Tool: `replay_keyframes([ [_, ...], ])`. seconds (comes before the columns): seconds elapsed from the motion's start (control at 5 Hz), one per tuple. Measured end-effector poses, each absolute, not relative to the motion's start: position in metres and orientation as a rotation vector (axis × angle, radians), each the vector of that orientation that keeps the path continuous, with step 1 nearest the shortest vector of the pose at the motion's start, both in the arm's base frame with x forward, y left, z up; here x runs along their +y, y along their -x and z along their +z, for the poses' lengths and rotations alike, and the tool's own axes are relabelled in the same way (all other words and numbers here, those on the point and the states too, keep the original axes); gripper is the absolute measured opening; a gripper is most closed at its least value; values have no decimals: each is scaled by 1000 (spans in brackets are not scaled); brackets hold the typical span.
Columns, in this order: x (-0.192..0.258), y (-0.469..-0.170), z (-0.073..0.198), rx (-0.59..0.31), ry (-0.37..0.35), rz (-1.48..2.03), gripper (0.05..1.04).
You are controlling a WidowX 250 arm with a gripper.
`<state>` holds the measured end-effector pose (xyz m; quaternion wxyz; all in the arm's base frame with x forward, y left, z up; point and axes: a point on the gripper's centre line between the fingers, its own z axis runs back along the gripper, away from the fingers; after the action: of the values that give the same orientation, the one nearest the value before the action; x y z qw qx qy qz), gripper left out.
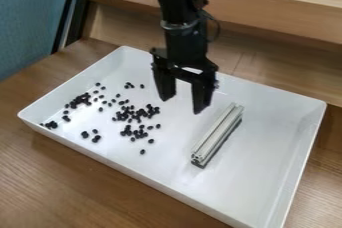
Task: Sweep into pile
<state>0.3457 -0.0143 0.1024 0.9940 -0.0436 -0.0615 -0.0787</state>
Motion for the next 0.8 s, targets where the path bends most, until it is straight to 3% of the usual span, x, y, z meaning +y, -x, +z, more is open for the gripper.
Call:
replay_keyframes([
  [0.4,-35,-350,99,-160,71,-154,998],
  [0.6,-34,-354,73,-114,61,-117,998],
  [0.8,-35,-362,63,-98,64,-100,998],
])
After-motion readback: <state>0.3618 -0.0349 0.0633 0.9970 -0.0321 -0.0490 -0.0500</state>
